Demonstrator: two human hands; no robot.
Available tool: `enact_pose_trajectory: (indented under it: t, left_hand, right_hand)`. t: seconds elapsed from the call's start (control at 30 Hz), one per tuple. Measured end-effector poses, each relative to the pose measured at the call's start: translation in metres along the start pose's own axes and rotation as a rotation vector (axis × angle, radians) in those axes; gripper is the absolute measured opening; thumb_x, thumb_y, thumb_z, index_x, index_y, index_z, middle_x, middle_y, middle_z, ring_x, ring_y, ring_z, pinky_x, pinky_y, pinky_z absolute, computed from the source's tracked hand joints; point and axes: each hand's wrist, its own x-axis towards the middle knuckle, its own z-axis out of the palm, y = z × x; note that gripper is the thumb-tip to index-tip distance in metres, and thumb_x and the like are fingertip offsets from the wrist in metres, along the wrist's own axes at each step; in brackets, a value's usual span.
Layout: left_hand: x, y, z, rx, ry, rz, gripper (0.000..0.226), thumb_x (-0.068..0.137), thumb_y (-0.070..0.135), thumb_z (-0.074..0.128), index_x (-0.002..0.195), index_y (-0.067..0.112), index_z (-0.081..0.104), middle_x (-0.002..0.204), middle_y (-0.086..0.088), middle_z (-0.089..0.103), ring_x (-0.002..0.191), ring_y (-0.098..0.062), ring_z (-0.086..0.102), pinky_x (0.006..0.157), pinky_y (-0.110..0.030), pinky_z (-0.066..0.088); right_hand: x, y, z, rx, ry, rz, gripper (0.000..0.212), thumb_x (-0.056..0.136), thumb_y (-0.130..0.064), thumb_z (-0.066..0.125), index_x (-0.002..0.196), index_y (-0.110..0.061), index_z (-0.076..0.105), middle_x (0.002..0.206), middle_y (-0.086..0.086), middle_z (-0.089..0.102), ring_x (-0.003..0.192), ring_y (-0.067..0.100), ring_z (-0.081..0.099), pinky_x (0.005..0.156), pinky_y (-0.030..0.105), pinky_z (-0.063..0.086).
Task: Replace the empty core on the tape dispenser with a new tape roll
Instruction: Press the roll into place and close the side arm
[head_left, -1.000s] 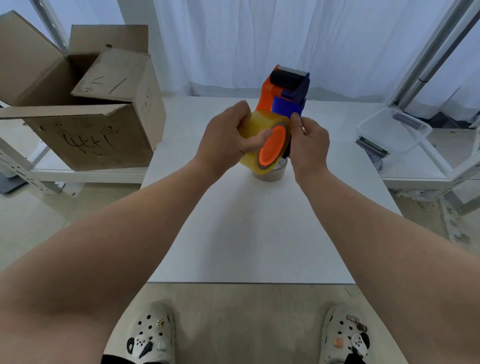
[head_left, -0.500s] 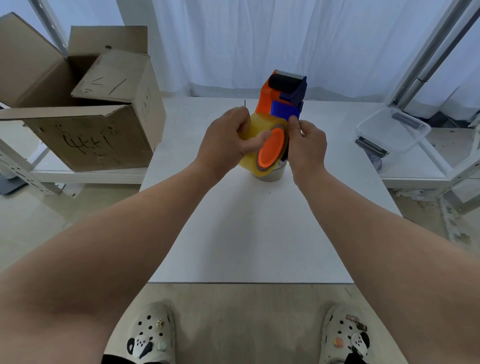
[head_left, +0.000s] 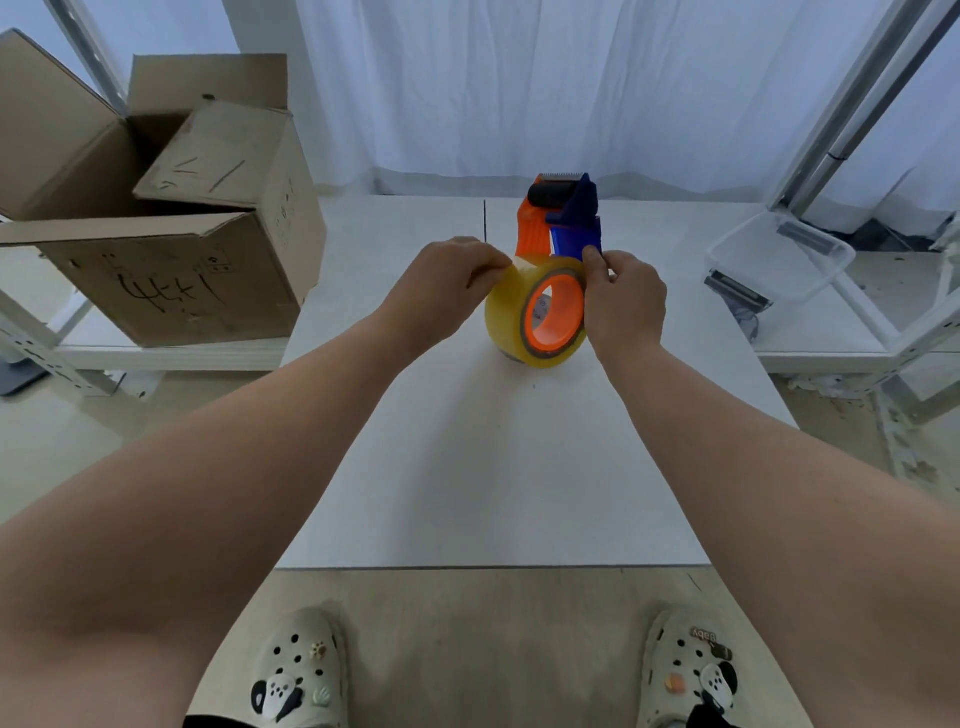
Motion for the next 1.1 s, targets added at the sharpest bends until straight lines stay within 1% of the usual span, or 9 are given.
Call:
enact_pose_trajectory:
  t: [0.13, 0.23, 0.4, 0.5, 0.57, 0.7, 0.87, 1.0, 1.1]
  left_hand:
    - [0.0, 0.002, -0.002, 0.068, -0.05, 0.0, 0.024, 0.094, 0.012, 0.05, 0.111, 0.005, 0.066, 0.107, -0.012, 0.067, 0.095, -0.023, 0.06, 0.082, -0.023, 0.042]
    - [-0.002, 0.001, -0.004, 0.146, -0.123, 0.026, 0.024, 0.095, 0.015, 0.05, 0.111, 0.005, 0.065, 0.107, -0.012, 0.067, 0.09, -0.02, 0.059, 0.079, -0.02, 0.041]
    - [-0.001, -0.002, -0.004, 0.188, -0.179, 0.027, 0.022, 0.096, 0.017, 0.048, 0.108, 0.006, 0.063, 0.106, -0.01, 0.064, 0.083, -0.012, 0.049, 0.076, -0.021, 0.039]
    - [-0.001, -0.005, -0.004, 0.224, -0.199, 0.029, 0.017, 0.093, 0.016, 0.047, 0.102, 0.007, 0.06, 0.098, -0.008, 0.06, 0.08, -0.015, 0.049, 0.068, -0.021, 0.037]
    - [-0.001, -0.005, -0.004, 0.246, -0.209, 0.036, 0.013, 0.09, 0.015, 0.049, 0.096, 0.006, 0.057, 0.091, -0.006, 0.055, 0.076, -0.017, 0.048, 0.058, -0.02, 0.035]
    - [-0.004, -0.003, -0.002, 0.273, -0.205, 0.061, 0.006, 0.086, 0.014, 0.053, 0.086, 0.01, 0.048, 0.083, -0.002, 0.046, 0.072, -0.018, 0.043, 0.053, -0.017, 0.031]
    - [-0.003, -0.007, 0.001, 0.149, -0.075, 0.081, 0.009, 0.089, 0.011, 0.054, 0.093, 0.005, 0.058, 0.107, -0.01, 0.054, 0.079, -0.015, 0.049, 0.07, -0.02, 0.038]
    - [-0.003, -0.008, 0.001, 0.036, -0.079, 0.024, 0.029, 0.095, 0.01, 0.048, 0.121, 0.007, 0.06, 0.108, -0.01, 0.063, 0.092, -0.017, 0.057, 0.08, -0.019, 0.04]
    - [-0.003, -0.007, 0.001, 0.04, -0.069, 0.04, 0.03, 0.095, 0.01, 0.049, 0.121, 0.007, 0.062, 0.104, -0.013, 0.066, 0.094, -0.021, 0.059, 0.08, -0.02, 0.04]
  right_hand:
    - [0.0, 0.004, -0.003, -0.036, -0.023, -0.053, 0.034, 0.099, -0.035, 0.042, 0.104, -0.011, 0.066, 0.093, 0.005, 0.068, 0.077, 0.017, 0.054, 0.056, 0.017, 0.033]
    - [-0.001, 0.005, -0.006, -0.068, -0.063, -0.101, 0.034, 0.099, -0.034, 0.043, 0.109, -0.01, 0.066, 0.097, 0.005, 0.069, 0.078, 0.016, 0.054, 0.055, 0.015, 0.032]
    - [-0.002, 0.007, -0.006, -0.057, -0.101, -0.132, 0.032, 0.099, -0.032, 0.044, 0.11, -0.012, 0.066, 0.094, 0.005, 0.069, 0.078, 0.017, 0.055, 0.059, 0.021, 0.036]
    - [-0.003, 0.005, -0.006, -0.03, -0.118, -0.142, 0.032, 0.099, -0.032, 0.044, 0.112, -0.014, 0.066, 0.092, 0.003, 0.069, 0.079, 0.017, 0.057, 0.068, 0.026, 0.04]
    - [-0.004, 0.004, -0.005, -0.019, -0.133, -0.149, 0.032, 0.099, -0.032, 0.044, 0.113, -0.014, 0.067, 0.091, 0.001, 0.068, 0.079, 0.018, 0.057, 0.069, 0.027, 0.041]
    - [-0.003, 0.003, -0.001, -0.053, -0.16, -0.143, 0.032, 0.099, -0.032, 0.043, 0.108, -0.012, 0.067, 0.086, 0.0, 0.064, 0.076, 0.019, 0.055, 0.067, 0.027, 0.038]
    - [-0.003, 0.004, 0.003, -0.057, -0.139, -0.075, 0.033, 0.099, -0.033, 0.042, 0.104, -0.012, 0.066, 0.086, -0.001, 0.062, 0.076, 0.018, 0.054, 0.056, 0.02, 0.035]
    - [0.0, 0.005, 0.001, -0.034, -0.082, -0.01, 0.034, 0.1, -0.035, 0.04, 0.105, -0.012, 0.065, 0.095, 0.003, 0.066, 0.079, 0.018, 0.055, 0.058, 0.022, 0.035]
    - [0.001, 0.004, -0.001, -0.02, -0.052, 0.022, 0.034, 0.1, -0.035, 0.04, 0.106, -0.011, 0.064, 0.102, 0.007, 0.068, 0.083, 0.018, 0.054, 0.067, 0.026, 0.037]
